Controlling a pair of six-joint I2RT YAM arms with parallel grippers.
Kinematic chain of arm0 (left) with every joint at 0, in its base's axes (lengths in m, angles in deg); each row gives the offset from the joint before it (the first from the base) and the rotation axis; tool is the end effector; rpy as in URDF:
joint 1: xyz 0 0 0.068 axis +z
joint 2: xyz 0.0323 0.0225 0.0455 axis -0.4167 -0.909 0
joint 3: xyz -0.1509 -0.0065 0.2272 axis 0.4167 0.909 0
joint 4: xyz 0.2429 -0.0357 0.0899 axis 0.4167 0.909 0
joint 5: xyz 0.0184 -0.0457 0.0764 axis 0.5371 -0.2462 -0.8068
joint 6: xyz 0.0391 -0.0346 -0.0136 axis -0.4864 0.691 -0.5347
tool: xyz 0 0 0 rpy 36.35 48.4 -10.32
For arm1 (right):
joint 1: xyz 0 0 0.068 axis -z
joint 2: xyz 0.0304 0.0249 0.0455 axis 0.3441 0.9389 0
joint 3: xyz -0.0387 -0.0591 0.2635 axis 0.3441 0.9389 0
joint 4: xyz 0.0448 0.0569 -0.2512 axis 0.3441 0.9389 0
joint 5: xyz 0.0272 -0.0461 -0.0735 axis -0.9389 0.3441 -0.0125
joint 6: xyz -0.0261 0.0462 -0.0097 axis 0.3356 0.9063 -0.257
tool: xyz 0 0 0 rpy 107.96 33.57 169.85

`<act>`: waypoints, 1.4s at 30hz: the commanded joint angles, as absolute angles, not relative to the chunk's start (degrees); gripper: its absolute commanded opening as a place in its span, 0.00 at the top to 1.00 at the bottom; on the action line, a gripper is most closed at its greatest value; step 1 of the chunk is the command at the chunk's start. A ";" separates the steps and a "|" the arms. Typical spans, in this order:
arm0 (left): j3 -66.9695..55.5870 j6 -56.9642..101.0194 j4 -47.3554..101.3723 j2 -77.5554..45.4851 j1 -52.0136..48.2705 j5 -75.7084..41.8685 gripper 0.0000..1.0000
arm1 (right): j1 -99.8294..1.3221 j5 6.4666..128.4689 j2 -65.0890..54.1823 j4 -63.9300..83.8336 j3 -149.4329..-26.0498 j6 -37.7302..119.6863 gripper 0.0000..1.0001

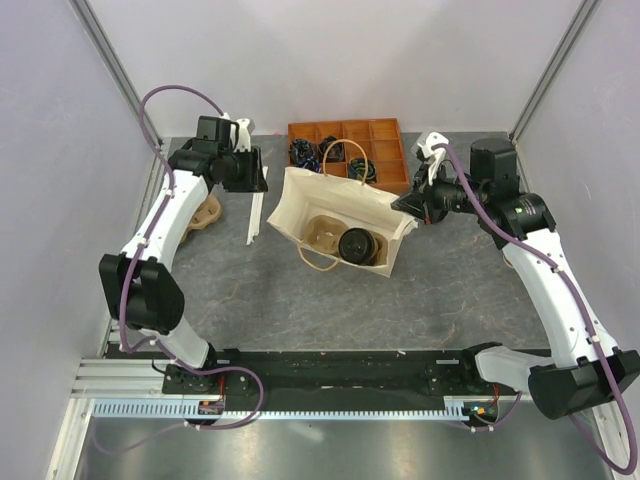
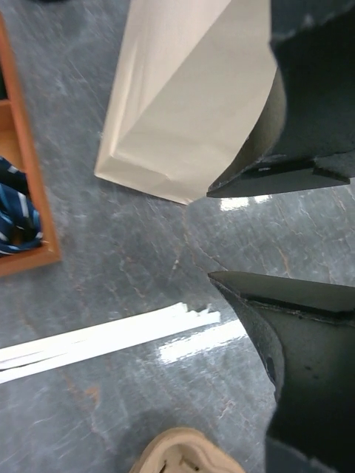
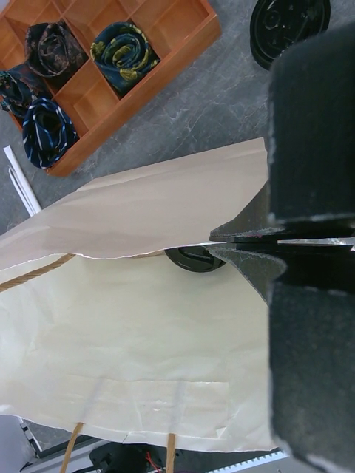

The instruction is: Pack the takeout coffee

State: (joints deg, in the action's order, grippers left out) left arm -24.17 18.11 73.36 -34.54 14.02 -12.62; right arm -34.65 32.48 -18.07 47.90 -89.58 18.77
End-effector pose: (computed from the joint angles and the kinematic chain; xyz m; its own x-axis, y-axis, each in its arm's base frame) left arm 0.3520 -0.0738 0.3427 -0.7615 0.0102 -0.6481 0.2245 0.9421 -0.2490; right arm 0.2290 0.0841 0.4072 -0.2597 -0.2690 -0.9274 -0.8545 0.5114 0.0910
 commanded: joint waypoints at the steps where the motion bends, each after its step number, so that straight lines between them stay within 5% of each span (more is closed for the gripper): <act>1: -24.05 16.60 74.11 -36.25 14.52 -11.56 0.50 | -35.07 31.43 -20.53 48.29 -89.36 15.62 1.00; 42: -23.61 12.56 73.85 -43.98 14.52 -17.27 0.60 | -35.51 35.03 -23.34 50.67 -89.19 6.83 1.00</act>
State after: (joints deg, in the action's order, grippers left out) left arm -22.21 15.29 73.84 -41.68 14.28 -14.64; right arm -35.28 34.47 -23.71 52.10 -87.02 7.38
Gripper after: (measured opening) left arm 0.400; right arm 0.009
